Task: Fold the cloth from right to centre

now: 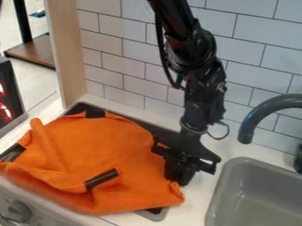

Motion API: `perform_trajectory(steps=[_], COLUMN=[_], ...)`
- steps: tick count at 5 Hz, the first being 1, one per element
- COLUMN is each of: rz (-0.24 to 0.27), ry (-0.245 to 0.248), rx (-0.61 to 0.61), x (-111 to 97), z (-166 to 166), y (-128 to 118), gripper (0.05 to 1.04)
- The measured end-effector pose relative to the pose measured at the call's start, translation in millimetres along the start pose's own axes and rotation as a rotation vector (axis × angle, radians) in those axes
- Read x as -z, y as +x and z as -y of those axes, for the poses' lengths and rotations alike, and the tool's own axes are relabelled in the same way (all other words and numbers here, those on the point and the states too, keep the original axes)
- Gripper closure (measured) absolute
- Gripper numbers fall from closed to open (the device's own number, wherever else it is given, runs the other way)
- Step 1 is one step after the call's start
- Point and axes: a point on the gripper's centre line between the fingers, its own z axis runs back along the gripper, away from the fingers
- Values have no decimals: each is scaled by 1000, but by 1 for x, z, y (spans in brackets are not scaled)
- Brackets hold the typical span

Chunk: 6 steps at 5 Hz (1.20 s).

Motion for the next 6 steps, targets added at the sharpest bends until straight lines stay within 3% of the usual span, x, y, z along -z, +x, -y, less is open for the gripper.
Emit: perform_trajectory(steps=[2,4,6], rz=[-3,-6,-39], ry=[-46,-129,-203], rx=[52,147,76], x=[-16,-57,-66], z=[5,-8,-99], y=[-10,-13,8], gripper=[1007,1013,1013])
